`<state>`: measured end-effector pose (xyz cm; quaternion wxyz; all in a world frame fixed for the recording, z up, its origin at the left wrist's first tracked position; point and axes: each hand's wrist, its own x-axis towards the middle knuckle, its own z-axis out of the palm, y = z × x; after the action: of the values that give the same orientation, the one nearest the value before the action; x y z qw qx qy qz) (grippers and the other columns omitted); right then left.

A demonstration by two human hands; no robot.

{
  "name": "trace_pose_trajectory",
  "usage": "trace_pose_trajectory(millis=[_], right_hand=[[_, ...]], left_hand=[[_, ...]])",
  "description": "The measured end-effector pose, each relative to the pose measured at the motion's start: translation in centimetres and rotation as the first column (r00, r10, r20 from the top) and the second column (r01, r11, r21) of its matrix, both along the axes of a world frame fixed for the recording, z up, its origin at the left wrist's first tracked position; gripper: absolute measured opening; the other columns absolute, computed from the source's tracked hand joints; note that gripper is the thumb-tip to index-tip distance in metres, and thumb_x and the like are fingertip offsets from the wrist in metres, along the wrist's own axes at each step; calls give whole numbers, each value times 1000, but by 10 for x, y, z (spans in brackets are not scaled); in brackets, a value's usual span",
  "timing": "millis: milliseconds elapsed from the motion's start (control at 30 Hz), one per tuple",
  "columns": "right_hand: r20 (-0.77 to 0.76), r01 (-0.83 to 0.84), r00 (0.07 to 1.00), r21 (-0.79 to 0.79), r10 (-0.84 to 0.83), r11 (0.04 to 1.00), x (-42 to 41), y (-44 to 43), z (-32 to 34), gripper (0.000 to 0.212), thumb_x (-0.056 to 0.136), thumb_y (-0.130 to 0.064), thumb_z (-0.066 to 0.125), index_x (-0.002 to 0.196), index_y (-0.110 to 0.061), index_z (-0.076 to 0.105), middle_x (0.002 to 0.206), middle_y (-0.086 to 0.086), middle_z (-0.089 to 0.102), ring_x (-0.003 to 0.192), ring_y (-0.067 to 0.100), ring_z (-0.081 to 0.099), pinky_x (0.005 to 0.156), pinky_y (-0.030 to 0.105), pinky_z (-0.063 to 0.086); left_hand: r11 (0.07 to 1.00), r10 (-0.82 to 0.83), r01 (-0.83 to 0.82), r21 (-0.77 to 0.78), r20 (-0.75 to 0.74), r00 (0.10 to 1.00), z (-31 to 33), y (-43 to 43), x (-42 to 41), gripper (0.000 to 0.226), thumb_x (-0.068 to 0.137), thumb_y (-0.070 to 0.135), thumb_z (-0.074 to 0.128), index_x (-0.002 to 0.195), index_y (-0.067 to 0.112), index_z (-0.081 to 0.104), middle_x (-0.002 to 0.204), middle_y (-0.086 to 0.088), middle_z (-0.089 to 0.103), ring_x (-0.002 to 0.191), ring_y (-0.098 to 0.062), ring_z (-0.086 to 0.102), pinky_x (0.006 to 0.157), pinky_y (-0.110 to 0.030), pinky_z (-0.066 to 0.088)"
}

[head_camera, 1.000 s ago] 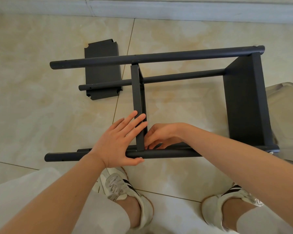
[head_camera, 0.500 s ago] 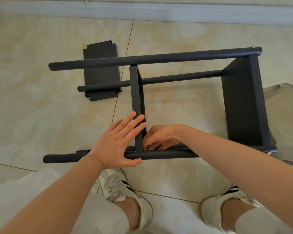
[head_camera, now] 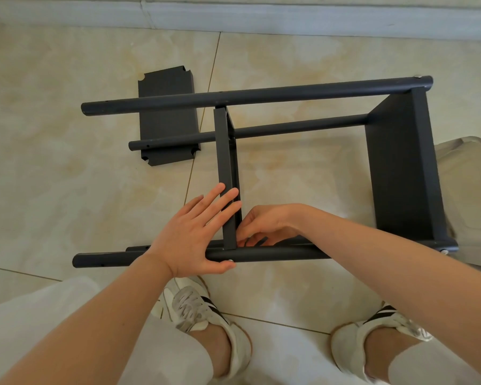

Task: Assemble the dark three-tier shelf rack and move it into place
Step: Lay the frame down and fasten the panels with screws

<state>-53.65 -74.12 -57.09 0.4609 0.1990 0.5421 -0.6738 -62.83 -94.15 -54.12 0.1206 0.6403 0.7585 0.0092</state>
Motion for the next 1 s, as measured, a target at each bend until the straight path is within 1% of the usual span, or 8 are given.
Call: trace_pose_trajectory(millis=[67, 167, 433, 567, 667, 800, 933, 1000], right_hand=[[-2, -5, 1000, -10, 5, 1000, 0, 1, 0, 12, 93, -18, 67, 98, -11, 75, 99, 7, 73, 98, 21, 68, 100, 43, 52], [1, -12, 1000, -23, 12, 1000, 0, 2, 1, 14, 94, -17, 66, 102, -9, 74, 101, 7, 73, 98, 21, 68, 98, 42, 52], [25, 13, 1000, -14, -13, 1000, 0, 2, 5, 12, 92, -14, 66, 102, -11, 73, 95, 4, 72, 91, 20, 66, 92, 38, 53], [25, 18, 1000, -4, -18, 1000, -1, 1, 5, 13, 94, -13, 65, 103, -9, 72, 99, 5, 71, 98, 22, 65, 100, 41, 50], [42, 40, 998, -33, -39, 999, 1, 1, 3, 13, 95, -14, 64, 104, -8, 72, 104, 7, 71, 103, 24, 65, 105, 44, 47], [50, 54, 997, -60, -51, 997, 3, 2, -1, 21, 95, -14, 64, 113, -5, 70, 108, 9, 70, 104, 25, 65, 103, 42, 49], [28, 37, 999, -43, -35, 998, 0, 2, -3, 12, 93, -13, 66, 101, -12, 74, 101, 4, 74, 102, 22, 67, 104, 43, 49], [21, 22, 1000, -32, -21, 999, -1, 2, -3, 10, 93, -13, 67, 98, -13, 76, 98, 3, 75, 99, 20, 68, 101, 43, 51]], left_hand=[[1000, 1, -1, 4, -2, 1000, 0, 0, 0, 104, 83, 81, 43, 161, 25, 6, 170, 3, 1, 157, -23, -1, 124, -44, 17], [1000, -1, 1, 13, 1, 1000, 1, 1, 0, 104, 82, 80, 45, 161, 24, 8, 170, 2, 2, 157, -23, -1, 123, -41, 12], [1000, 0, 0, 23, 0, 1000, 0, 0, 0, 103, 83, 79, 46, 161, 22, 12, 170, 2, 3, 157, -23, 0, 123, -42, 13], [1000, 4, -4, 23, -1, 1000, 0, 0, 0, 103, 82, 80, 46, 161, 23, 11, 170, 3, 2, 157, -23, 0, 123, -42, 13], [1000, 2, -2, 25, 2, 1000, 0, 1, 0, 103, 83, 80, 46, 161, 24, 9, 170, 3, 2, 157, -23, 0, 123, -42, 13], [1000, 5, -5, 23, 1, 1000, 1, 1, 0, 103, 82, 80, 46, 161, 24, 9, 170, 3, 2, 157, -22, 0, 123, -41, 12], [1000, 2, -2, 17, 0, 1000, 1, 1, 0, 103, 83, 79, 46, 161, 23, 10, 170, 2, 2, 157, -23, 0, 123, -42, 13], [1000, 2, -2, 17, 3, 1000, 2, 2, 0, 103, 83, 79, 46, 161, 23, 9, 170, 2, 2, 157, -23, 0, 123, -42, 13]])
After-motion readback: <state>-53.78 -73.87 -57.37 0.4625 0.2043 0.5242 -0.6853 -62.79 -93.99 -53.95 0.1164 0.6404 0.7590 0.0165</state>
